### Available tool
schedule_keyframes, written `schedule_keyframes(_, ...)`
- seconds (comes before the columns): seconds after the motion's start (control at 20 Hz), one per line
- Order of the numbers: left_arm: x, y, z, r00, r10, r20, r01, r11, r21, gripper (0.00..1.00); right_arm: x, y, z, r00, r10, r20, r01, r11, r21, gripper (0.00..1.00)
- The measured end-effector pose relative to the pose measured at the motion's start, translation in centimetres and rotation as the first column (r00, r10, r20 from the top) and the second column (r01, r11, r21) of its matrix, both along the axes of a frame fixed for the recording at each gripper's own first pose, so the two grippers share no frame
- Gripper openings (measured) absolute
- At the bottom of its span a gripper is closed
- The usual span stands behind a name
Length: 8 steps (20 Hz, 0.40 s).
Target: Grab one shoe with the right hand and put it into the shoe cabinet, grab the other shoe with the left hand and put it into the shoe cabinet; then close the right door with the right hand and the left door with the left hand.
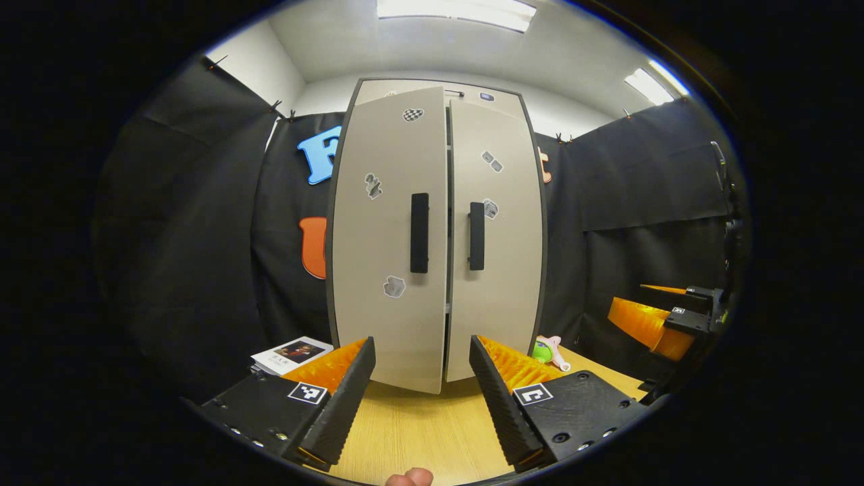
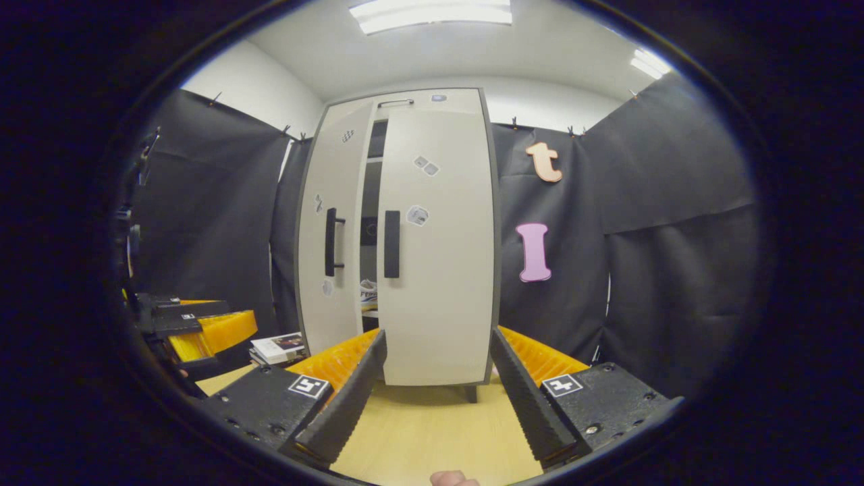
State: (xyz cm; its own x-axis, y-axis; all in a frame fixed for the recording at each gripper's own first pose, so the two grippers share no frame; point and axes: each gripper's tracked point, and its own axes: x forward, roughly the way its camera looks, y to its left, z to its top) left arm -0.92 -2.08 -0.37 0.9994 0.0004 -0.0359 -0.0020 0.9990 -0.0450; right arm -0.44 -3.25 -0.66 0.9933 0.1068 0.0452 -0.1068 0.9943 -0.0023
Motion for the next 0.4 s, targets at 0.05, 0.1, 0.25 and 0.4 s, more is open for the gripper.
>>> schedule_keyframes(0.05, 0.0, 0.4, 0.1, 1.0, 0.009, 0.011, -0.009, 1.0, -0.02, 0.85, 0.1, -0.1, -0.3, 1.0, -0.005, -0.002, 0.005, 1.0, -0.002, 0.99)
schedule_keyframes(0.1, 0.0, 0.8, 0.1, 1.0, 0.024, 0.018, -0.023, 0.999, -0.037, 0.85, 0.1, -0.1, -0.5, 1.0, -0.009, -0.003, 0.009, 1.0, -0.003, 0.99)
schedule_keyframes(0.25, 0.2, 2.3, 0.2, 0.998, 0.058, 0.039, -0.056, 0.997, -0.052, 0.86, 0.0, -0.1, -1.4, 1.0, -0.012, -0.023, 0.012, 1.0, 0.004, 1.0)
schedule_keyframes(0.4, 0.4, 3.1, 0.1, 0.996, 0.076, 0.038, -0.075, 0.997, -0.025, 0.86, 0.3, -0.4, -1.1, 1.0, -0.017, -0.026, 0.017, 1.0, 0.015, 0.99)
